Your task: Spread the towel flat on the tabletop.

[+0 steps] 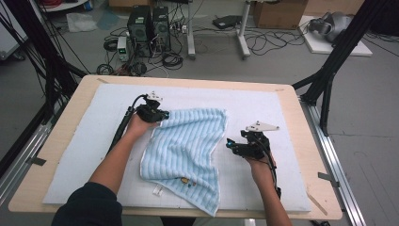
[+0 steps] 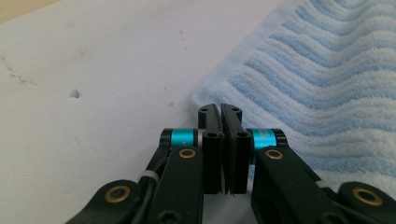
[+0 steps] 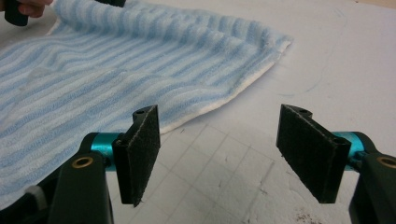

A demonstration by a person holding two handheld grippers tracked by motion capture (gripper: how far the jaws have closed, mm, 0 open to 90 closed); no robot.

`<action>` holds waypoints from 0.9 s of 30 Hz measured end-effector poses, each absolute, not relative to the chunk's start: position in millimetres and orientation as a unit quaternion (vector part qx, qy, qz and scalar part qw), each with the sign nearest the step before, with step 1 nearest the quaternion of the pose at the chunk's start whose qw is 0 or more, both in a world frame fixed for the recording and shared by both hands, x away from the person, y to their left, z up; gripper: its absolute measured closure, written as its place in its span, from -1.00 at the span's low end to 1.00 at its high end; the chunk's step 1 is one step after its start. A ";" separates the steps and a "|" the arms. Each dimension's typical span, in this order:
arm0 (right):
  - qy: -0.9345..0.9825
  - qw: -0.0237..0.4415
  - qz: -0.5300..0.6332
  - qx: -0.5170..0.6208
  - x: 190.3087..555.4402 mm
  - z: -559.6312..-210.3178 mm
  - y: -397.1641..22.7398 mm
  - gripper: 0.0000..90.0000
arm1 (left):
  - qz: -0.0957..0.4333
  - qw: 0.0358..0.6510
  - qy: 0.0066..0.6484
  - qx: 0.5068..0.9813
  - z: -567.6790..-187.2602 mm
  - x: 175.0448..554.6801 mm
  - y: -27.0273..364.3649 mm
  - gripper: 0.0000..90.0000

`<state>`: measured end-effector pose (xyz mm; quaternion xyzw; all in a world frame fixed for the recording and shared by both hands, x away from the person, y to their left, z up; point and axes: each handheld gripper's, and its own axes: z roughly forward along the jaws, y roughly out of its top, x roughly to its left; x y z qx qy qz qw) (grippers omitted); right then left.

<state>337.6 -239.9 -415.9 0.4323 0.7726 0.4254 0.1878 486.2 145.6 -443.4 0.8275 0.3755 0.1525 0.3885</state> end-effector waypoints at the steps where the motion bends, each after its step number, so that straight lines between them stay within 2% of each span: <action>1: 0.773 0.189 0.424 0.432 337.5 -415.9 -239.4 -0.34 | 0.157 0.388 0.384 0.823 -443.0 488.2 147.6 0.94; 11: 0.772 0.184 0.425 0.437 336.7 -418.3 -240.1 -0.34 | 0.212 0.391 0.492 0.748 -443.5 509.3 188.6 0.94; 15: 0.772 0.183 0.422 0.439 336.9 -420.1 -240.1 -0.34 | 0.231 0.395 0.510 0.729 -441.9 510.2 201.2 0.91; 16: 0.772 0.183 0.421 0.439 337.0 -420.4 -240.1 -0.34 | 0.240 0.390 0.515 0.724 -440.9 509.7 202.8 0.75; 18: 0.772 0.182 0.421 0.440 337.0 -421.0 -239.5 -0.34 | 0.237 0.392 0.522 0.720 -438.8 507.6 205.9 0.27; 19: 0.773 0.183 0.419 0.439 337.3 -421.3 -239.3 -0.34 | 0.238 0.394 0.522 0.719 -436.9 505.4 207.8 0.16; 23: 0.773 0.183 0.417 0.441 338.2 -423.3 -237.2 -0.33 | 0.223 0.419 0.505 0.721 -430.9 490.5 212.4 0.01; 27: 0.777 0.178 0.417 0.437 341.4 -426.1 -230.6 -0.19 | 0.194 0.452 0.492 0.718 -429.3 470.0 217.4 -0.01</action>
